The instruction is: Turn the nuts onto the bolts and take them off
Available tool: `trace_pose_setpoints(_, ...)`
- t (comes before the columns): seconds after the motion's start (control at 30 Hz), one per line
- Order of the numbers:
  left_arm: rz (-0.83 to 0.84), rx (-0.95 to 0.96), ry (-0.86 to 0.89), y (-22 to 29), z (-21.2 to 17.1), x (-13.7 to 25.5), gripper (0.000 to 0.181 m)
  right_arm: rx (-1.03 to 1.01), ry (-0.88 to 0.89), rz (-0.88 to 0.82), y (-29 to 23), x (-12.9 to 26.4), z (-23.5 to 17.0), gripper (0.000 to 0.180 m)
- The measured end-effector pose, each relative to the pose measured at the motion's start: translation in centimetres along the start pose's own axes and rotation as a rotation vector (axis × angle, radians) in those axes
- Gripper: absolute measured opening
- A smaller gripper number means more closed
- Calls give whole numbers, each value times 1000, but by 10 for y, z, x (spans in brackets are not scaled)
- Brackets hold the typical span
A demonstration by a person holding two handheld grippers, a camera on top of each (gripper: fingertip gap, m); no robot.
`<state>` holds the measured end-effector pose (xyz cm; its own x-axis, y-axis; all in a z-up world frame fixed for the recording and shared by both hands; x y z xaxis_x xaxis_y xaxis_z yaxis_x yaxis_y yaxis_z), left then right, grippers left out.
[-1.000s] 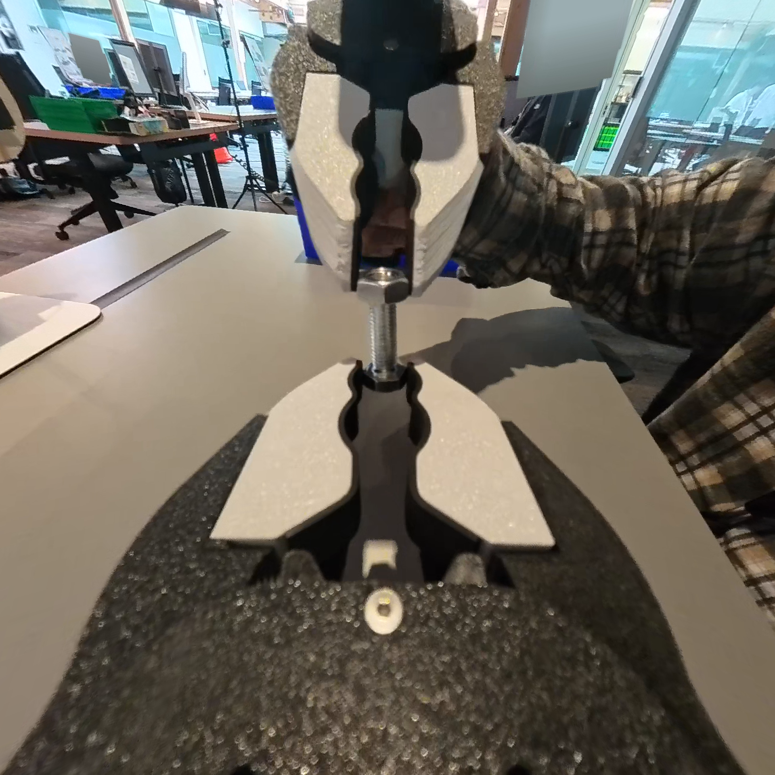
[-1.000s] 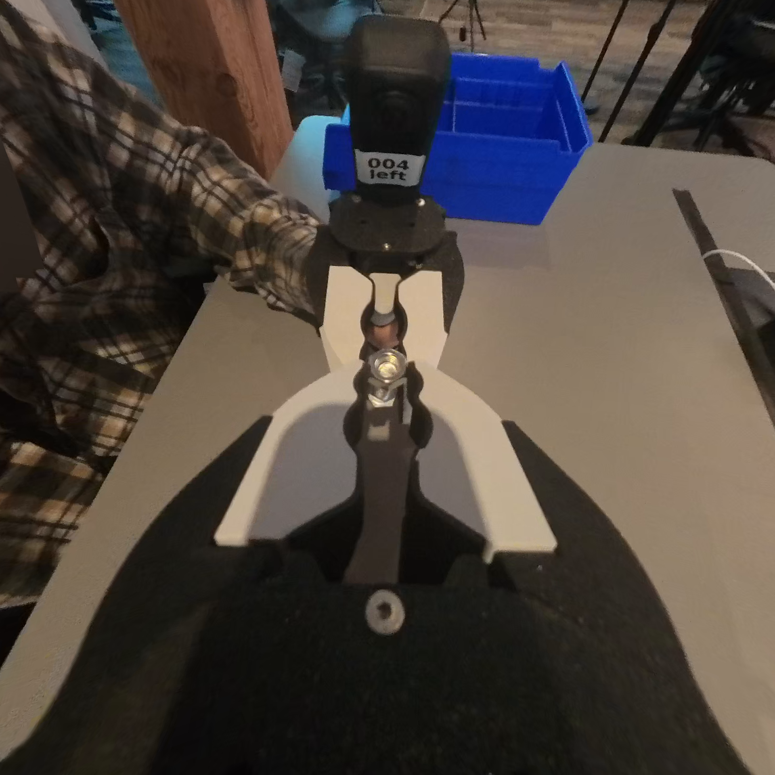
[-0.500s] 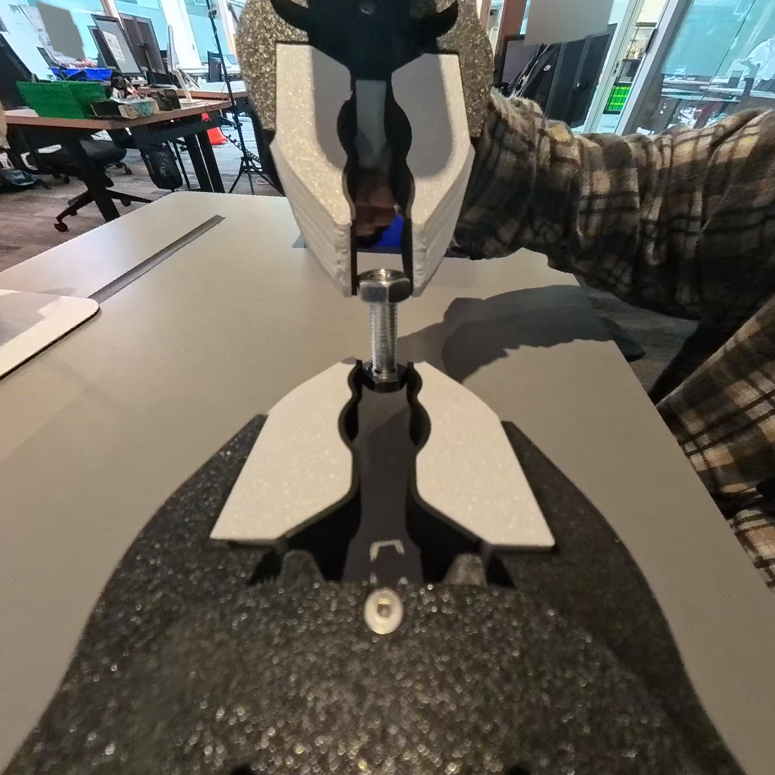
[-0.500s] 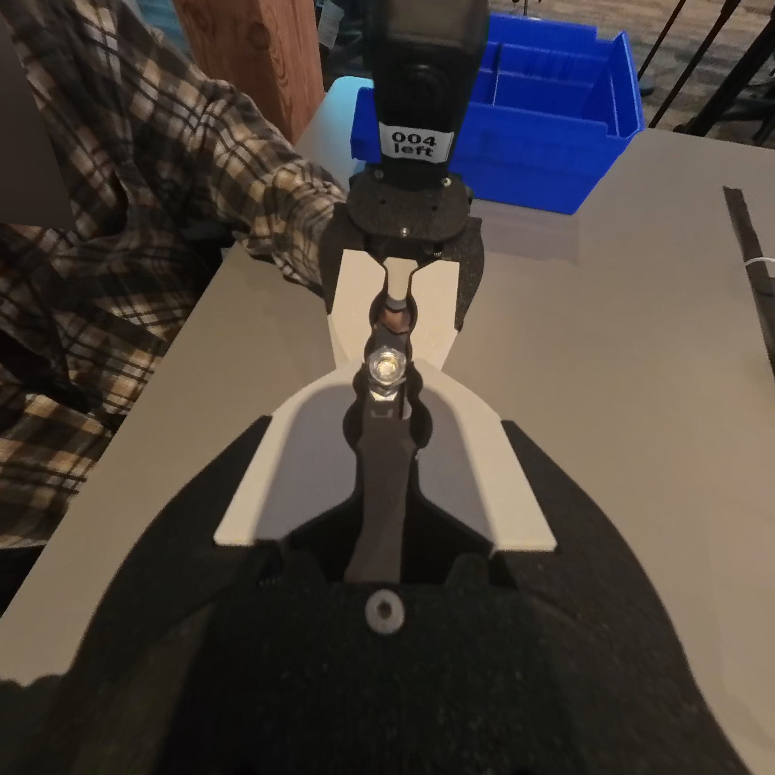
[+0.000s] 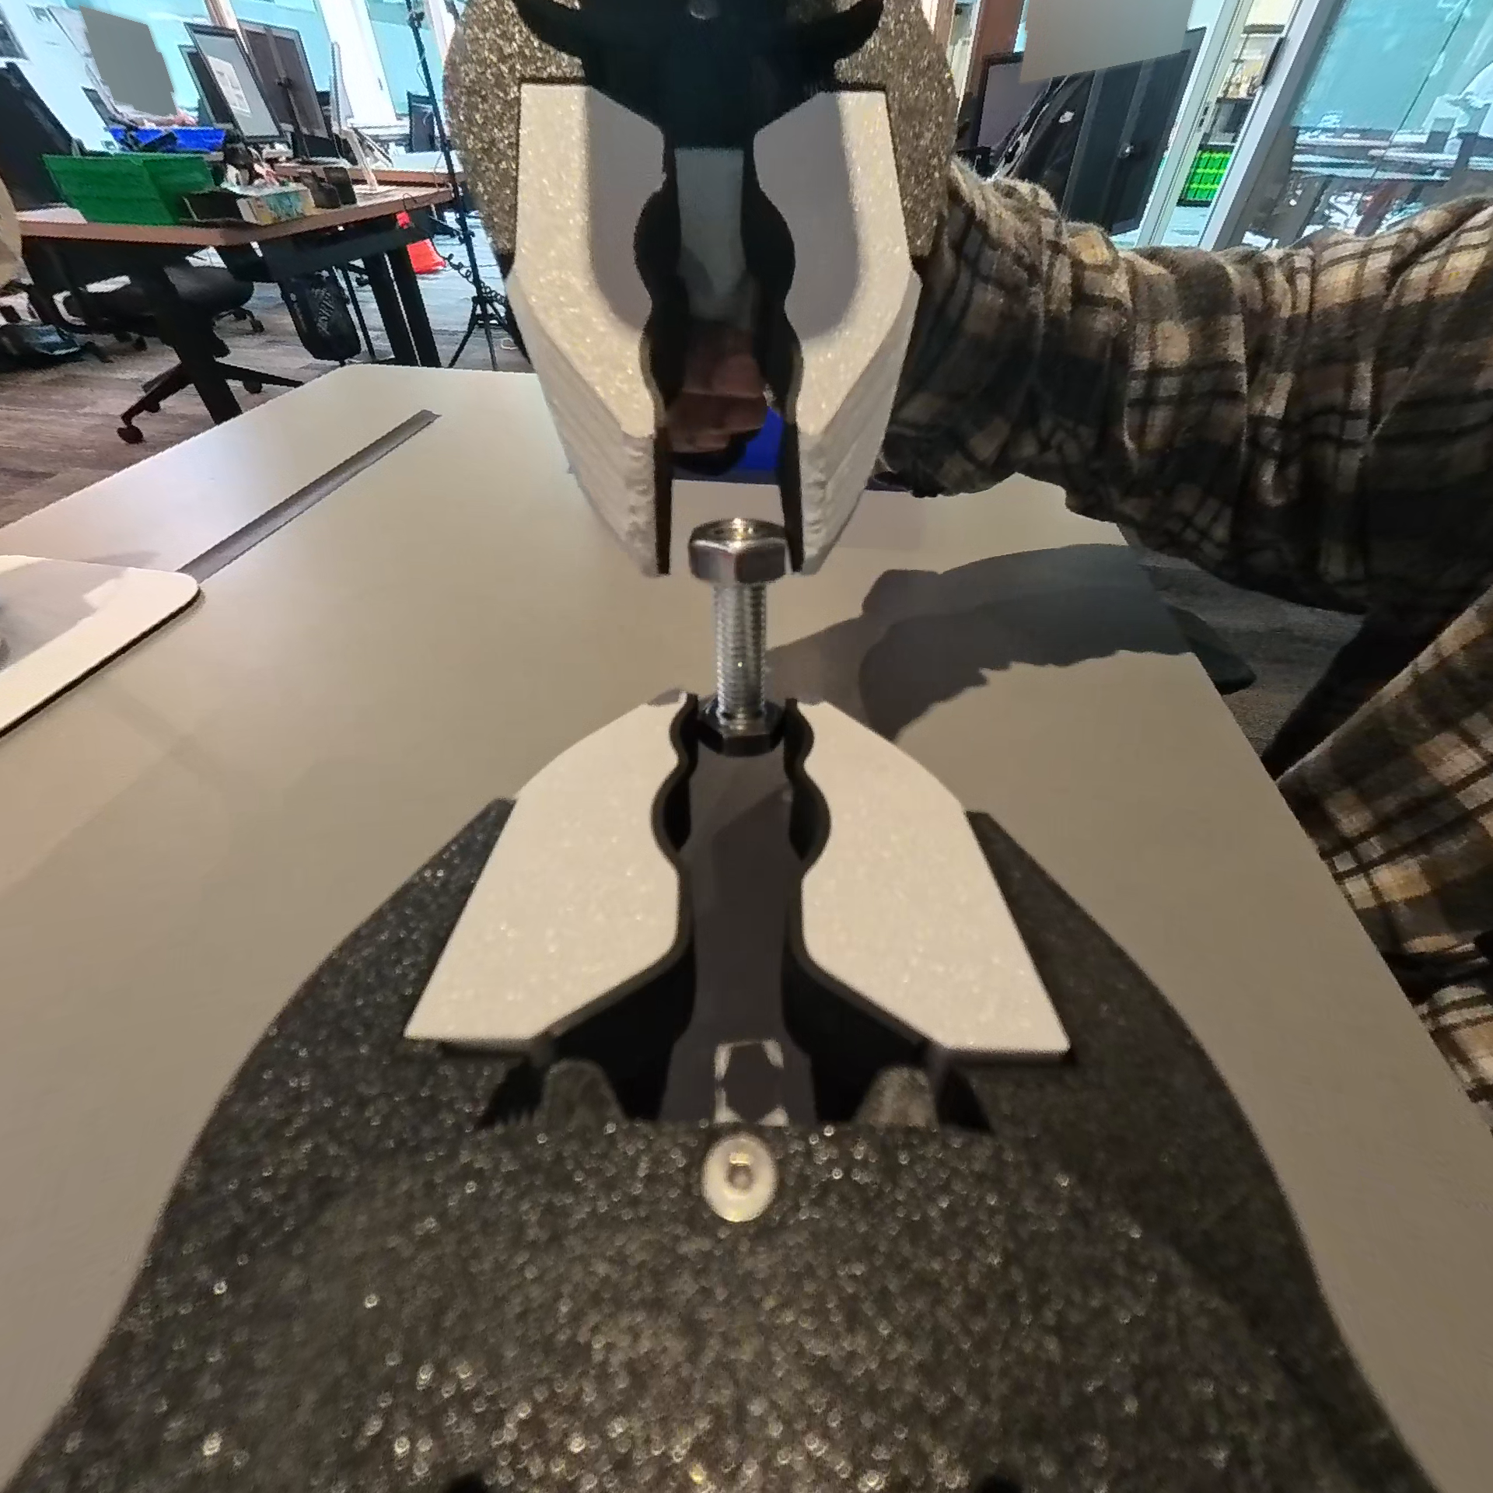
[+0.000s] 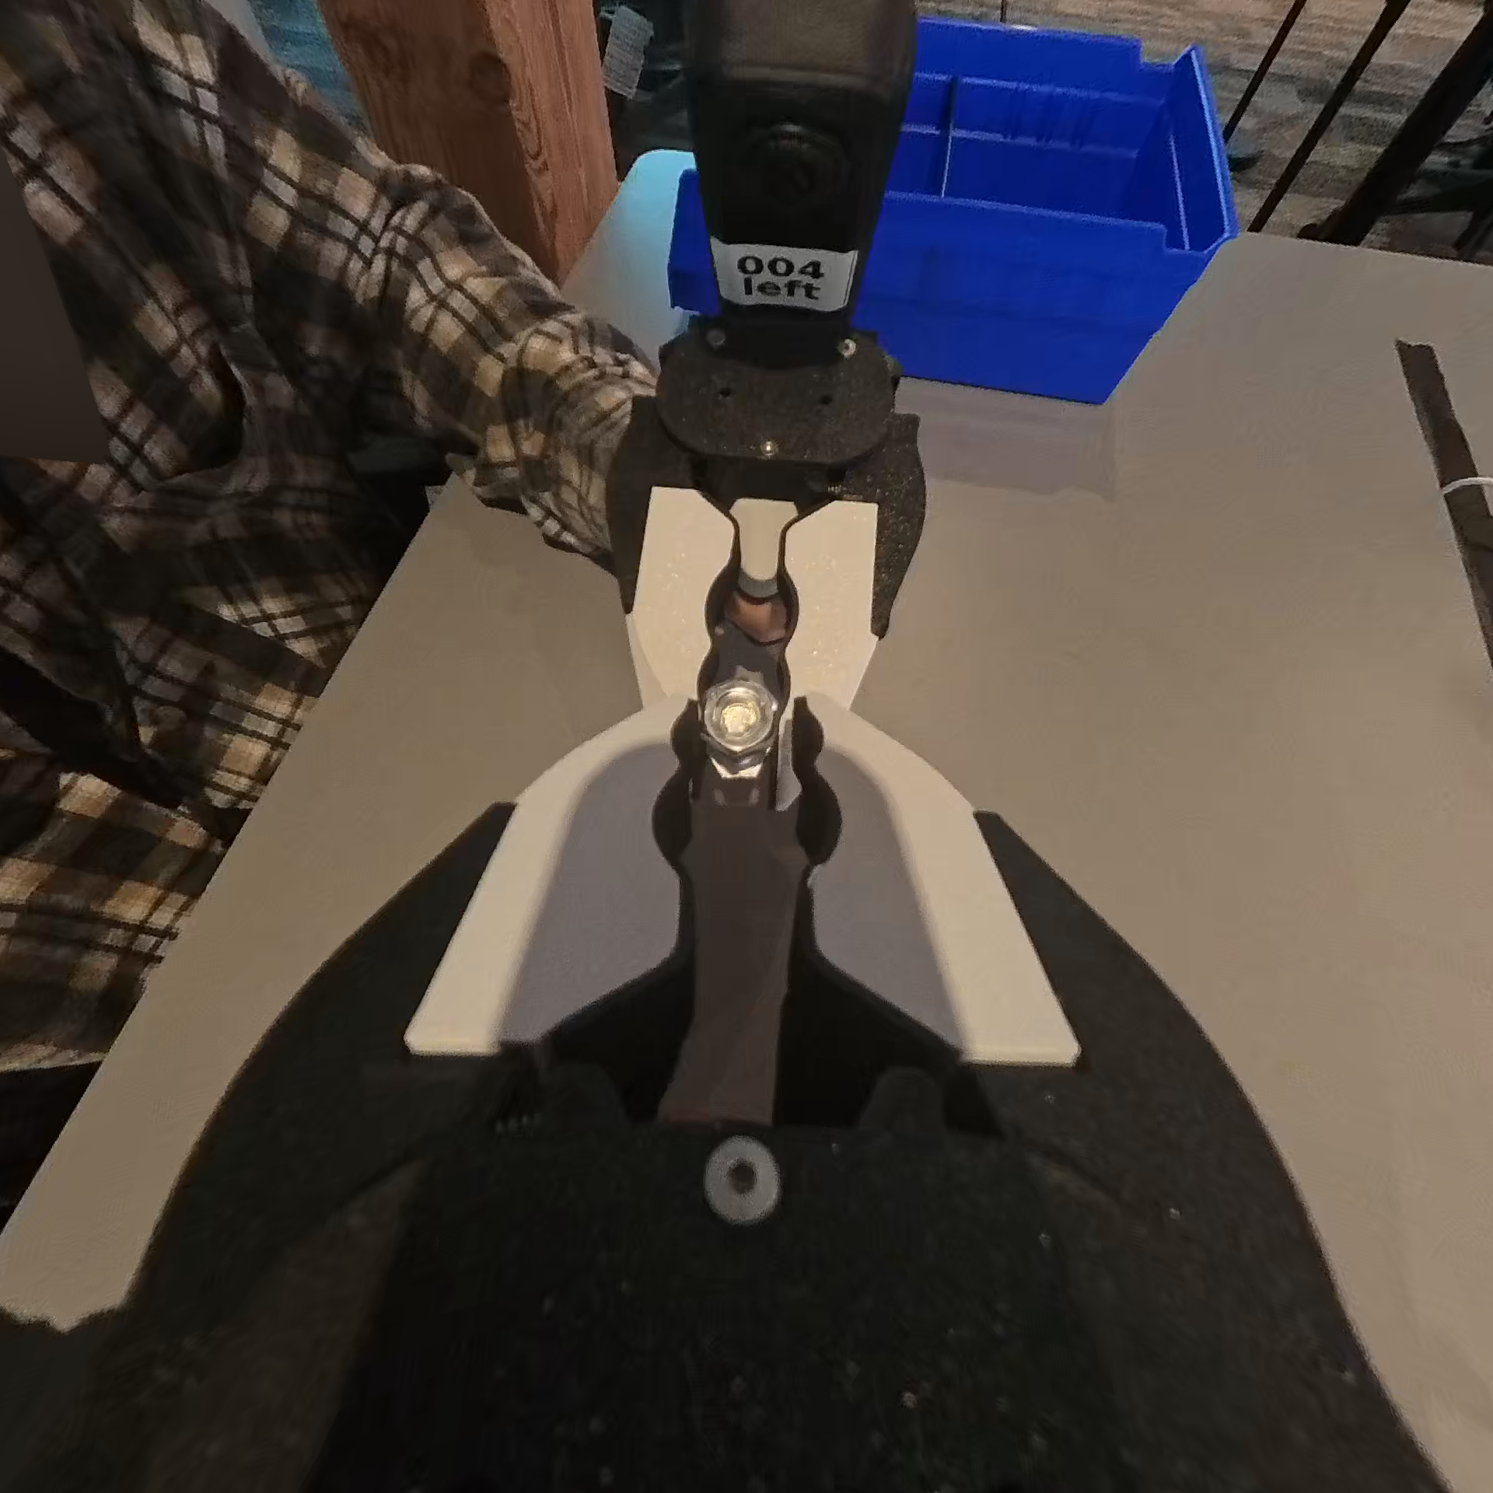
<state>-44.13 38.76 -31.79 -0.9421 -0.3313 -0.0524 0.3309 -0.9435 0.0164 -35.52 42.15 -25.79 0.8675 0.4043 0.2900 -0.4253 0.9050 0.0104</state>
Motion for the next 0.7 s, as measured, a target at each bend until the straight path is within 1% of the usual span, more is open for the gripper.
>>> trace_pose_setpoints(0.43,2,4,11,0,0,0,19,0,10,-6,0,-1,2,25)
trace_pose_setpoints(0.63,9,14,33,-2,2,1,19,-2,35,-3,0,-2,8,29)
trace_pose_setpoints(0.7,13,19,42,-2,2,1,19,-4,46,0,0,-3,9,33)
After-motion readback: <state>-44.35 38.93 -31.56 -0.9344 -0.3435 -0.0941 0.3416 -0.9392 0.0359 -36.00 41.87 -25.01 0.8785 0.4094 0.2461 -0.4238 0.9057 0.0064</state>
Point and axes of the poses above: each gripper's, where its closed fingertips meet, x back along the fingers, z out of its top, y = z × x across the jaws, the point moved 6 cm from there along x, back along the fingers, and after that the axes turned 15 degrees about y, right-handed, at the moved point
